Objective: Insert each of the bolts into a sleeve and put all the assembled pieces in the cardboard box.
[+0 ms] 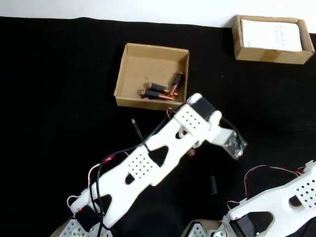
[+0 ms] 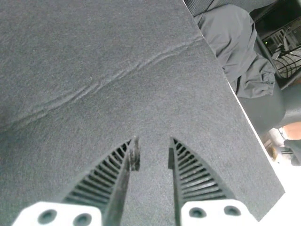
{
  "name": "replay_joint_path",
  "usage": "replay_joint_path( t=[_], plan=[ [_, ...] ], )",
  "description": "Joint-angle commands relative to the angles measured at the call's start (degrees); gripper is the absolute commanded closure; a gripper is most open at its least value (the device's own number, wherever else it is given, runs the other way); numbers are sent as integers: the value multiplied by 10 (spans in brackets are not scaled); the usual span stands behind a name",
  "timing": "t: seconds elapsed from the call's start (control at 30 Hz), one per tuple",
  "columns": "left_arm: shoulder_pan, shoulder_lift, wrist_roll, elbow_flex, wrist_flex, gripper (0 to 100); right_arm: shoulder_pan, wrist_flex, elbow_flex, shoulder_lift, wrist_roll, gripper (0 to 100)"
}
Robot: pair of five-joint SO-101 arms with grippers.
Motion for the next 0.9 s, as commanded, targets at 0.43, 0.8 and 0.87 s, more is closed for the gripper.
replay_joint_path(
  t=[0.43, 0.8, 0.87],
  plan=[
    [-12, -19, 41, -18, -5, 992, 1, 3, 0, -36, -5, 901],
    [7, -175, 265, -13, -4, 992, -49, 4, 19, 22, -16, 918],
    [15, -203, 319, -13, -4, 992, -63, 4, 19, 53, -47, 964]
  ],
)
